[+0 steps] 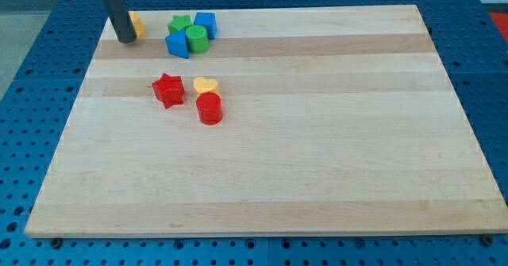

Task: Keep the blue cube at the top right side of the yellow heart

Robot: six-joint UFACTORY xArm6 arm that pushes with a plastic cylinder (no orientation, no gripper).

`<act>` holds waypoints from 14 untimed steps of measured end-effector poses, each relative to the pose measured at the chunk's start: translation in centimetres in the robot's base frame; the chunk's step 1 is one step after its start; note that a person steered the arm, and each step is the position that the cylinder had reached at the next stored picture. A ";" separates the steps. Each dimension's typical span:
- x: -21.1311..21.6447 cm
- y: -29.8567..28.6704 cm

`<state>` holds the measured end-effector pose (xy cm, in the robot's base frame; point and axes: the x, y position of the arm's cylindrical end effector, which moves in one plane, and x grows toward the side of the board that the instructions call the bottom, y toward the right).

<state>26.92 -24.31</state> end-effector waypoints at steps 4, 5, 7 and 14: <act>-0.9 9.6; -2.2 10.0; -3.3 6.9; 1.4 25.1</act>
<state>28.32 0.77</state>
